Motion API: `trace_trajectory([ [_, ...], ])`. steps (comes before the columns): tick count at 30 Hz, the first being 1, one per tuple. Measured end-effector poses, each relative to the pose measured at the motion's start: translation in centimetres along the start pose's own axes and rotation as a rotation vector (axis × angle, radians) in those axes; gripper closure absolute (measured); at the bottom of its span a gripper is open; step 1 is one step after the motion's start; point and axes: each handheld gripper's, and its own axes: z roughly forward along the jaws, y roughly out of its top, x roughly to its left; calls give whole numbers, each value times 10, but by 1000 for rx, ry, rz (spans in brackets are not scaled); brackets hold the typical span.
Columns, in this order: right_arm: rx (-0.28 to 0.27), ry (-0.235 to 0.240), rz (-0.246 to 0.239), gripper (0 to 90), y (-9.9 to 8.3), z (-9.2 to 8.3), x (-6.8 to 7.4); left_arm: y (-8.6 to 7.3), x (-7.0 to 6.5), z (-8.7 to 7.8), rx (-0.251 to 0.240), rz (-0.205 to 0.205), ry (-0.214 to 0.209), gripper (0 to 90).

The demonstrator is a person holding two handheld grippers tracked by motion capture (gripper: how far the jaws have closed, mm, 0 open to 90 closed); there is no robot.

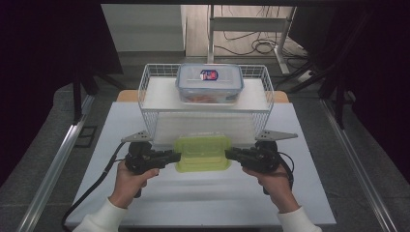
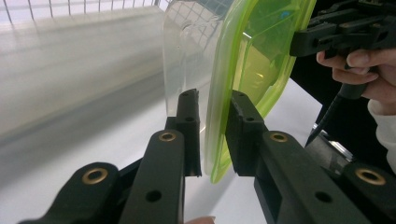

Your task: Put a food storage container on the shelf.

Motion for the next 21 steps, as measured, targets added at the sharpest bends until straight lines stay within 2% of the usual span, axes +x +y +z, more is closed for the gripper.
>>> trace_trajectory([
  [3, -14, 3, -6, 796, 8, -2, 1, 7, 0, -3, -9, -3, -4, 770],
  [10, -23, -6, -28, 797, 27, -8, 3, 28, -5, -10, -17, 31, 7, 770],
  [13, -31, -14, -35, 796, 38, -12, 4, 39, -4, -13, -25, 28, 0, 771],
  [17, -34, -32, -55, 796, 53, -14, 6, 53, -6, -16, -31, 46, 17, 774],
  [21, -37, -35, -55, 797, 61, -15, 4, 66, -7, -19, -37, 54, 26, 773],
])
